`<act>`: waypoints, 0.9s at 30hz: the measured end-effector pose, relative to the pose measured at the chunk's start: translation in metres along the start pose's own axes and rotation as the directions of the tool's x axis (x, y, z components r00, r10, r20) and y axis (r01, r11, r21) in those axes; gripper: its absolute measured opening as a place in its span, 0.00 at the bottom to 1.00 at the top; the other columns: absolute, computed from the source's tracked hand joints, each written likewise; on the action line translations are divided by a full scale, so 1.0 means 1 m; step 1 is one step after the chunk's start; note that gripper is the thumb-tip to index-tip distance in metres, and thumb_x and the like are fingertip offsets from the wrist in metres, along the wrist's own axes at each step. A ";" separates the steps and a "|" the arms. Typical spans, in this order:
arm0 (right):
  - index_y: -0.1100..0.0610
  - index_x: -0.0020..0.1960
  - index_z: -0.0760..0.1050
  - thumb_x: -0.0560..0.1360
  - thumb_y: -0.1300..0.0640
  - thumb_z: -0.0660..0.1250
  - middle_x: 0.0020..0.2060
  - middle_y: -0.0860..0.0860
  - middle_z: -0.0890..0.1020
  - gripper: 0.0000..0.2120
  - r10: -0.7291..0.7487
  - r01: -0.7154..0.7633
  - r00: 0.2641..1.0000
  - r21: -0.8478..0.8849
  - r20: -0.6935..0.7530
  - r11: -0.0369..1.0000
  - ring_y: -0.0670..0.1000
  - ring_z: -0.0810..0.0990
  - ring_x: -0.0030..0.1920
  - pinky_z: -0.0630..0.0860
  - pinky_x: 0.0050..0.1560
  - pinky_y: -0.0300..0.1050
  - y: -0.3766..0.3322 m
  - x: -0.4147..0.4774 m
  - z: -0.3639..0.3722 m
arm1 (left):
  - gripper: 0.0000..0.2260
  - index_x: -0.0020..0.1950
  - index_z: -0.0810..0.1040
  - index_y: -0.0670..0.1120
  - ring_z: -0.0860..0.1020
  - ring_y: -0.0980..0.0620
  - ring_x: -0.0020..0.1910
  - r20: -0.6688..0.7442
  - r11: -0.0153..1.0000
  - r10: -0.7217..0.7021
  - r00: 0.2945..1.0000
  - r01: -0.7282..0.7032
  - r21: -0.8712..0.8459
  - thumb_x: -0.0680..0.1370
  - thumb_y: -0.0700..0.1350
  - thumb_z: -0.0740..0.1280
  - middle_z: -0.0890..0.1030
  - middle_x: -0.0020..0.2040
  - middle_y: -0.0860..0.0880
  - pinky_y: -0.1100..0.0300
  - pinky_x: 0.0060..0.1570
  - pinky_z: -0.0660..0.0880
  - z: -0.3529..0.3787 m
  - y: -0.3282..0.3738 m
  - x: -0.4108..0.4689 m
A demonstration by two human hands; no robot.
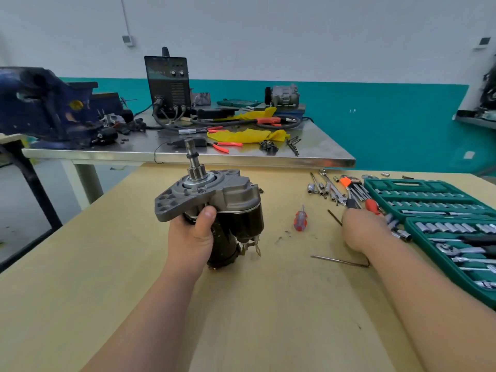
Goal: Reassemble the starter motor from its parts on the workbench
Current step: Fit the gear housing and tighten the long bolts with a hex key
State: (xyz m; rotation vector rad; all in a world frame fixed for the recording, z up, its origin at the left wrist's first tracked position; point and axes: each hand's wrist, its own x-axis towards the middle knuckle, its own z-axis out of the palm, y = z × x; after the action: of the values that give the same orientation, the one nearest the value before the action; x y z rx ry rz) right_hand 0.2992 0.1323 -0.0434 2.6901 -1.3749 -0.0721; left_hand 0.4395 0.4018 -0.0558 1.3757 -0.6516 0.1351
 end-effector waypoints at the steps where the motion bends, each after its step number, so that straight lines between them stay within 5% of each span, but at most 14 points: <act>1: 0.60 0.55 0.74 0.78 0.64 0.59 0.43 0.54 0.78 0.09 -0.042 0.042 0.999 -0.005 0.026 0.999 0.56 0.78 0.49 0.74 0.56 0.55 -0.003 -0.001 -0.004 | 0.23 0.58 0.74 0.57 0.75 0.72 0.53 0.006 1.000 -0.020 1.000 0.021 -0.011 0.66 0.64 0.64 0.79 0.55 0.61 0.71 0.53 0.71 -0.001 0.000 0.000; 3: 0.60 0.51 0.75 0.78 0.63 0.60 0.36 0.52 0.75 0.06 -0.088 0.084 0.995 0.082 0.054 0.993 0.52 0.76 0.40 0.75 0.39 0.44 -0.009 -0.001 -0.012 | 0.21 0.56 0.74 0.59 0.75 0.71 0.54 0.020 0.999 -0.043 0.999 0.043 -0.024 0.65 0.64 0.64 0.79 0.55 0.62 0.68 0.54 0.71 -0.001 0.002 0.000; 5: 0.61 0.44 0.74 0.78 0.61 0.61 0.33 0.54 0.77 0.06 -0.046 0.002 0.994 0.393 0.102 0.920 0.51 0.76 0.34 0.72 0.31 0.42 -0.014 -0.005 -0.020 | 0.21 0.57 0.74 0.59 0.75 0.72 0.55 0.029 0.999 -0.025 0.999 0.025 -0.020 0.66 0.64 0.65 0.79 0.56 0.62 0.73 0.53 0.71 0.000 0.003 0.000; 6: 0.62 0.42 0.74 0.77 0.63 0.61 0.31 0.55 0.77 0.06 -0.043 -0.082 0.985 0.675 0.167 0.733 0.51 0.75 0.31 0.72 0.29 0.41 -0.017 -0.008 -0.025 | 0.21 0.57 0.73 0.60 0.75 0.73 0.55 0.031 1.000 -0.010 0.999 0.010 -0.008 0.66 0.64 0.64 0.78 0.57 0.62 0.76 0.52 0.70 0.000 0.004 0.000; 7: 0.63 0.43 0.73 0.77 0.65 0.60 0.29 0.55 0.77 0.06 -0.078 -0.200 0.966 0.903 0.247 0.381 0.49 0.74 0.28 0.72 0.26 0.39 -0.021 -0.010 -0.032 | 0.21 0.57 0.73 0.61 0.74 0.73 0.55 0.035 1.000 -0.001 0.999 0.001 0.001 0.66 0.64 0.64 0.78 0.57 0.62 0.78 0.51 0.69 0.001 0.004 0.001; 9: 0.61 0.46 0.72 0.78 0.68 0.56 0.34 0.55 0.75 0.08 -0.252 -0.369 0.922 0.861 0.292 -0.350 0.45 0.71 0.25 0.71 0.23 0.34 -0.028 -0.020 -0.052 | 0.20 0.57 0.73 0.61 0.74 0.74 0.55 0.047 1.000 0.017 0.999 -0.017 0.007 0.67 0.63 0.64 0.78 0.56 0.65 0.80 0.51 0.68 0.002 0.005 0.001; 11: 0.61 0.48 0.73 0.79 0.69 0.52 0.41 0.59 0.75 0.11 -0.364 -0.413 0.906 0.632 0.215 -0.656 0.45 0.73 0.24 0.73 0.25 0.33 -0.037 -0.033 -0.072 | 0.18 0.56 0.72 0.62 0.73 0.75 0.54 0.059 0.998 0.062 0.996 -0.063 0.022 0.68 0.61 0.65 0.79 0.52 0.72 0.81 0.49 0.67 0.004 0.006 -0.001; 13: 0.63 0.45 0.77 0.78 0.70 0.52 0.43 0.63 0.79 0.15 -0.403 -0.408 0.906 0.522 0.129 -0.749 0.46 0.77 0.27 0.77 0.30 0.35 -0.046 -0.047 -0.087 | 0.15 0.55 0.73 0.61 0.74 0.75 0.55 0.081 0.995 0.099 0.992 -0.101 0.019 0.69 0.59 0.66 0.77 0.51 0.76 0.80 0.50 0.67 0.005 0.006 -0.003; 16: 0.65 0.40 0.83 0.72 0.73 0.54 0.40 0.64 0.83 0.19 -0.482 -0.415 0.876 0.511 0.003 -0.753 0.48 0.80 0.31 0.79 0.34 0.36 -0.059 -0.065 -0.102 | 0.16 0.57 0.76 0.59 0.76 0.68 0.59 0.146 0.992 0.122 0.982 -0.122 -0.009 0.70 0.57 0.68 0.79 0.55 0.70 0.75 0.55 0.68 0.006 0.008 -0.004; 18: 0.64 0.47 0.81 0.75 0.73 0.54 0.38 0.59 0.85 0.17 -0.475 -0.333 0.879 0.668 -0.035 -0.666 0.47 0.82 0.31 0.79 0.34 0.36 -0.065 -0.071 -0.106 | 0.20 0.60 0.77 0.52 0.76 0.63 0.61 0.206 0.990 0.142 0.968 -0.141 -0.023 0.71 0.57 0.70 0.80 0.58 0.65 0.71 0.59 0.69 0.008 0.012 -0.006; 21: 0.57 0.55 0.74 0.82 0.66 0.54 0.33 0.50 0.85 0.11 -0.269 0.047 0.956 0.968 -0.115 -0.248 0.46 0.83 0.33 0.80 0.35 0.40 -0.073 -0.075 -0.105 | 0.32 0.64 0.75 0.43 0.76 0.62 0.62 0.281 0.988 0.147 0.948 -0.151 -0.006 0.68 0.63 0.71 0.80 0.60 0.60 0.67 0.60 0.71 0.013 0.013 -0.008; 24: 0.48 0.50 0.73 0.84 0.54 0.53 0.29 0.44 0.83 0.11 -0.103 0.327 0.945 0.890 -0.311 0.318 0.43 0.79 0.27 0.78 0.36 0.48 -0.068 -0.075 -0.104 | 0.37 0.67 0.72 0.46 0.76 0.60 0.62 0.288 0.996 0.055 0.956 -0.072 0.046 0.64 0.62 0.73 0.78 0.63 0.52 0.64 0.59 0.73 0.017 0.011 -0.010; 27: 0.52 0.44 0.77 0.83 0.48 0.50 0.22 0.45 0.78 0.20 -0.112 0.370 0.924 0.780 -0.366 0.504 0.42 0.75 0.23 0.71 0.35 0.47 -0.059 -0.075 -0.103 | 0.35 0.67 0.70 0.53 0.76 0.65 0.60 0.248 0.998 0.026 0.968 -0.039 0.049 0.63 0.60 0.75 0.78 0.61 0.58 0.74 0.54 0.71 0.021 0.015 -0.012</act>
State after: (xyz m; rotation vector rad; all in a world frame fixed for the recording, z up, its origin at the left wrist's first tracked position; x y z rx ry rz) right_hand 0.3123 0.2363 0.0501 3.4156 -1.0658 1.2284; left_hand 0.4157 0.3892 -0.0482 1.4469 -0.8842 0.0063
